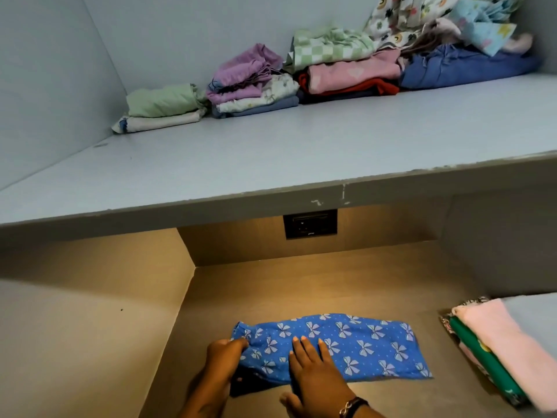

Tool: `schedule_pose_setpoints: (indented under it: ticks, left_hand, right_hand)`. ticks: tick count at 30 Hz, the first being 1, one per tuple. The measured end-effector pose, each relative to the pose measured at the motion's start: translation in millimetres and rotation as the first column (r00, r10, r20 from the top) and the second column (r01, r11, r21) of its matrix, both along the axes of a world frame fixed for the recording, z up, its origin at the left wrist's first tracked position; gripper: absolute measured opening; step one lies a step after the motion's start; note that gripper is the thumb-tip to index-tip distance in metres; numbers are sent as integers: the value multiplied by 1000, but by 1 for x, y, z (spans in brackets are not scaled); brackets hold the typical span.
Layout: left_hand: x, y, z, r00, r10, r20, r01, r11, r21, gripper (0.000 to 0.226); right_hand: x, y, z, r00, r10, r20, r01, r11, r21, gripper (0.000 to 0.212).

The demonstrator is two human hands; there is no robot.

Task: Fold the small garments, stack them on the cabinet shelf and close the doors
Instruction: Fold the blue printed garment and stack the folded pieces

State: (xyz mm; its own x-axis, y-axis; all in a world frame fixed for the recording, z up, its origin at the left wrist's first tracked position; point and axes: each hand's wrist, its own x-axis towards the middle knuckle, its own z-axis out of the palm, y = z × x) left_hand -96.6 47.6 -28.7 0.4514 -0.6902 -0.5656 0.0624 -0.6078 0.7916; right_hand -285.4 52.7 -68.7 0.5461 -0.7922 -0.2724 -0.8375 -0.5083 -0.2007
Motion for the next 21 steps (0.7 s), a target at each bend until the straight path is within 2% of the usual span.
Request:
schedule_pose_setpoints:
  ticks: [2, 5, 8, 11, 14, 15, 18, 20, 21]
  left_hand:
    - [0, -3, 7, 999, -16, -36, 14, 999, -38, 9]
    - [-11, -7, 18, 990, -96, 108, 110, 986, -128, 18]
    - [-35, -16, 30, 946, -218, 240, 261, 951, -168, 33]
    - [-61, -28, 39, 892, -312, 328, 374, 916, -146, 39]
    - [-73, -32, 46, 823, -452, 345, 503, 861, -72, 45]
    - [-79, -32, 47, 819, -483, 310, 524, 850, -61, 47]
    - [-101, -37, 50, 804, -524, 281, 570, 814, -114, 44]
    - [-190, -51, 57, 681, -689, 247, 730, 664, -159, 43]
    - [-194, -48, 58, 650, -722, 238, 758, 636, -144, 41]
  right_hand:
    - [13, 5, 8, 997, -51, 64, 52, 999, -13, 84]
    - [28, 10, 24, 957, -148, 251, 155, 988, -6, 89]
    - [36, 16, 38, 849, -286, 445, 315, 949, 10, 83]
    - [30, 16, 43, 694, -420, 585, 484, 874, 54, 55]
    - [23, 19, 49, 500, -589, 635, 594, 766, 243, 29]
    - [16, 22, 51, 420, -638, 645, 618, 722, 311, 21]
    - [-2, 17, 56, 233, -704, 670, 665, 618, 418, 10]
    - [-79, 6, 46, -87, -712, 697, 737, 425, 526, 9]
    - [-87, 3, 41, -180, -706, 685, 699, 398, 594, 12]
